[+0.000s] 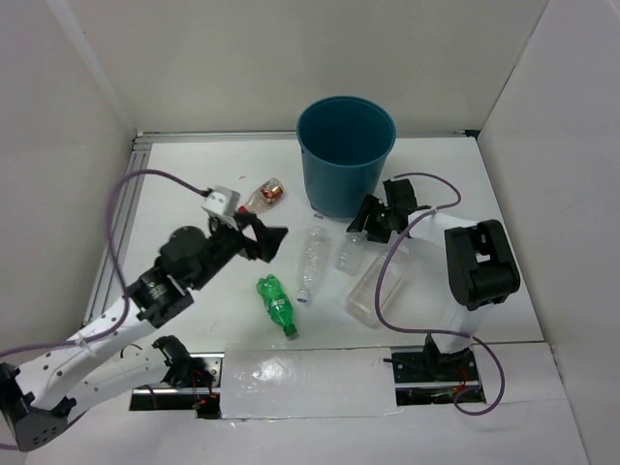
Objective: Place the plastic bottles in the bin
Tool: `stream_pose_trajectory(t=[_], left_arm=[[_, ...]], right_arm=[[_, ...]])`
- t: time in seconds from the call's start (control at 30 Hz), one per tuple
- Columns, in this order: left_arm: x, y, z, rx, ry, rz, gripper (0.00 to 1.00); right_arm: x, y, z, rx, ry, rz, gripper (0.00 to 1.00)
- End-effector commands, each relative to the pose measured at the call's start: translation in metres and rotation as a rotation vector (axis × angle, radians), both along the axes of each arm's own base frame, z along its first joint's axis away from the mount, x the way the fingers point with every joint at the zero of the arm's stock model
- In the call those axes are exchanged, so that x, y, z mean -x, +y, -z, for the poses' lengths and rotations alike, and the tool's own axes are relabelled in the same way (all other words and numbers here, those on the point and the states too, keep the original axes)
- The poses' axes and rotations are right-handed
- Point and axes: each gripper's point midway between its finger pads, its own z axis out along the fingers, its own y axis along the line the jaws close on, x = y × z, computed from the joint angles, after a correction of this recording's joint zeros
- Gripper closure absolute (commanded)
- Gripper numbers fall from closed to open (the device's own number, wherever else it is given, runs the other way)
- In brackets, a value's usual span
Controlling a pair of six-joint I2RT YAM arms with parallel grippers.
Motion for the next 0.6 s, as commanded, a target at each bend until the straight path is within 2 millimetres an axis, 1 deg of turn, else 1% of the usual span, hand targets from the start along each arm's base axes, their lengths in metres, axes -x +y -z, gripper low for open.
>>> stream_pose_trajectory(t=[0.0,0.03,0.07,0.1,0.13,0.17,0.2,0.23,0.27,0.3,0.33,0.37,0.4,0.43,0.47,0.5,0.53,0.57], left_arm=[[0.006,-0.006,0.1,-0.108,0.217,-0.038,0.01],[0.006,-0.012,0.125,-0.154,0.257,-0.03,0.01],[0.003,-0.019,0.127,-0.155,0.256,-0.021,0.01],[0.005,-0.027,0.138,-0.188,0.259,0.007,0.01],[0.004,-0.033,0.146,-0.211,0.265,0.016,0.01],[-0.002,-0.044,0.16,-0.247,0.282,0.027,0.01],[-0.005,-0.05,0.167,-0.27,0.291,0.038,0.01],[-0.012,-0.058,0.182,-0.313,0.317,0.038,0.01],[-0.017,-0.061,0.188,-0.328,0.326,0.026,0.01],[-0.022,-0.065,0.194,-0.348,0.33,0.028,0.01],[-0.026,-0.073,0.196,-0.359,0.312,0.049,0.01],[-0.032,-0.08,0.195,-0.356,0.31,0.049,0.01],[-0.035,-0.086,0.213,-0.4,0.338,0.062,0.01],[-0.037,-0.092,0.216,-0.413,0.343,0.079,0.01],[-0.042,-0.101,0.212,-0.404,0.338,0.091,0.01],[-0.046,-0.106,0.214,-0.41,0.343,0.092,0.01],[-0.048,-0.11,0.217,-0.414,0.35,0.101,0.01],[-0.049,-0.112,0.231,-0.443,0.377,0.101,0.01]], right_arm=[[-0.006,-0.001,0.013,0.03,0.012,0.049,0.42],[-0.005,-0.002,0.008,0.037,0.004,0.038,0.59],[-0.003,-0.004,0.003,0.035,-0.001,0.031,0.66],[0.001,-0.003,-0.014,0.03,-0.035,-0.007,0.71],[0.001,-0.006,-0.028,0.026,-0.067,-0.02,0.74],[0.004,-0.012,-0.041,0.029,-0.088,-0.031,0.75],[0.007,-0.011,-0.074,0.036,-0.195,-0.095,0.75],[0.008,-0.014,-0.096,0.042,-0.252,-0.118,0.75],[0.01,-0.018,-0.114,0.045,-0.301,-0.14,0.77],[0.025,-0.012,-0.148,0.017,-0.379,-0.205,0.78],[0.028,-0.016,-0.171,0.04,-0.457,-0.25,0.78],[0.034,-0.019,-0.186,0.039,-0.494,-0.269,0.79],[0.054,-0.014,-0.212,0.002,-0.556,-0.331,0.79],[0.061,-0.015,-0.225,0.014,-0.609,-0.369,0.82],[0.065,-0.017,-0.243,0.016,-0.659,-0.374,0.84],[0.072,-0.016,-0.258,0.013,-0.707,-0.394,0.85],[0.082,-0.013,-0.279,0.007,-0.786,-0.427,0.85],[0.084,-0.013,-0.3,0.014,-0.854,-0.425,0.85]])
